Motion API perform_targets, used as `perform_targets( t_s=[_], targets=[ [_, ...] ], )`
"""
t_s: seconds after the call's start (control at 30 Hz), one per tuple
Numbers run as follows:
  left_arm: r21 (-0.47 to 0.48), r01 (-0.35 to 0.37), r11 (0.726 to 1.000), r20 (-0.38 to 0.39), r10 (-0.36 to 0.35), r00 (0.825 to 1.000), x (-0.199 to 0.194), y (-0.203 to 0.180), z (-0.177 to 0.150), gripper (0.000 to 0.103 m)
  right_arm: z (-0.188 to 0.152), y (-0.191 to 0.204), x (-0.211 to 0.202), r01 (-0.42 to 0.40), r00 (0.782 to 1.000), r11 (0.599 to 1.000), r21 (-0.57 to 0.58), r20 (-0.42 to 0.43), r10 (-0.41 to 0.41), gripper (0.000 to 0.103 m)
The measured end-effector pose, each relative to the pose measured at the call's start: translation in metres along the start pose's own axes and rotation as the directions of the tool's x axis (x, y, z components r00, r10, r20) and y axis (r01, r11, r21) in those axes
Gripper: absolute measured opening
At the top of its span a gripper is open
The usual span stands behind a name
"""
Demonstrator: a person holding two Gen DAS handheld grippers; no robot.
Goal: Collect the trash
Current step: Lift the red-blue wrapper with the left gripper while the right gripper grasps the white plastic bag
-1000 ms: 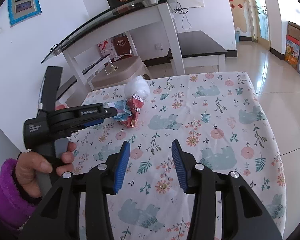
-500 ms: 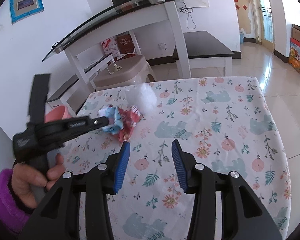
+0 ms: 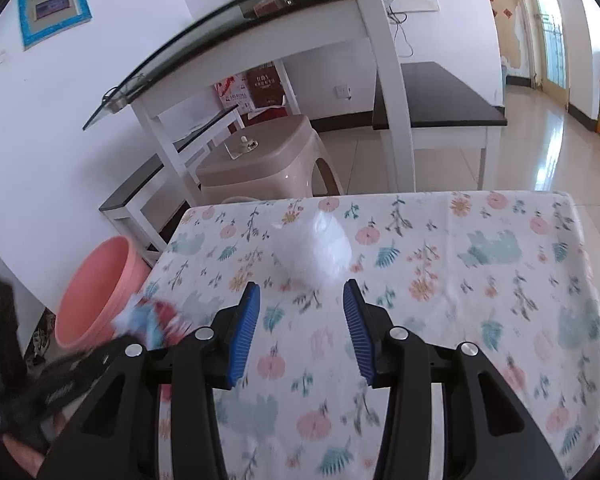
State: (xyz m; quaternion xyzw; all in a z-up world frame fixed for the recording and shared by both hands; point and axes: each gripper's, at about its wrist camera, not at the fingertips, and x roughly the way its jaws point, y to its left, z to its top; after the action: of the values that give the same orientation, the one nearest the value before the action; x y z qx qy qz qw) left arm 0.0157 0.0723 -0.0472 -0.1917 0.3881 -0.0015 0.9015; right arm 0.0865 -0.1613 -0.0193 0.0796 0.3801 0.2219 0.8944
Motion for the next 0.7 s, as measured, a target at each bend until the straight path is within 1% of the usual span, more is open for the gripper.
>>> perform_targets(
  t_s=[0.13,0.3,0.43,0.47,0.5,0.53,0.63,0.7],
  targets=[
    [0.006,-0.021,1.0,0.006,0.021,1.0,-0.006,0.009,-0.004,0.003,0.012,0.0,0.027,0.016,1.0,1.0,0.004,-0.016,-0.016,0.044],
    [-0.008,-0.016,1.0,0.012,0.016,1.0,-0.008,0.017,-0.004,0.003,0.018,-0.002,0.06,0.082,0.995,0.997,-0.006,-0.063,-0.082,0.044],
    [-0.006,-0.015,1.0,0.006,0.015,1.0,-0.005,0.018,-0.006,0.003,0.014,-0.004,0.069,0.088,0.993,0.996,-0.001,-0.076,-0.088,0.044],
    [-0.003,-0.016,1.0,0.007,0.016,1.0,-0.005,0.017,-0.006,0.003,0.013,-0.004,0.068,0.085,0.994,0.996,0.001,-0.075,-0.085,0.043],
    [0.001,-0.017,1.0,0.008,0.017,1.0,-0.005,0.016,-0.006,0.003,0.012,-0.005,0.068,0.081,0.994,0.997,0.004,-0.076,-0.081,0.039],
    [0.004,-0.017,1.0,0.008,0.017,1.0,-0.004,0.015,-0.006,0.003,0.011,-0.005,0.067,0.076,0.994,0.997,0.006,-0.081,-0.075,0.032],
    [0.015,-0.018,1.0,0.014,0.018,1.0,-0.006,0.012,-0.007,0.003,0.006,-0.003,0.059,0.072,0.994,0.997,0.006,-0.08,-0.071,0.027],
    [0.029,-0.025,0.999,0.026,0.024,0.999,-0.009,0.009,-0.007,0.003,0.002,0.0,0.051,0.064,0.995,0.998,0.004,-0.077,-0.063,0.025]
  ],
)
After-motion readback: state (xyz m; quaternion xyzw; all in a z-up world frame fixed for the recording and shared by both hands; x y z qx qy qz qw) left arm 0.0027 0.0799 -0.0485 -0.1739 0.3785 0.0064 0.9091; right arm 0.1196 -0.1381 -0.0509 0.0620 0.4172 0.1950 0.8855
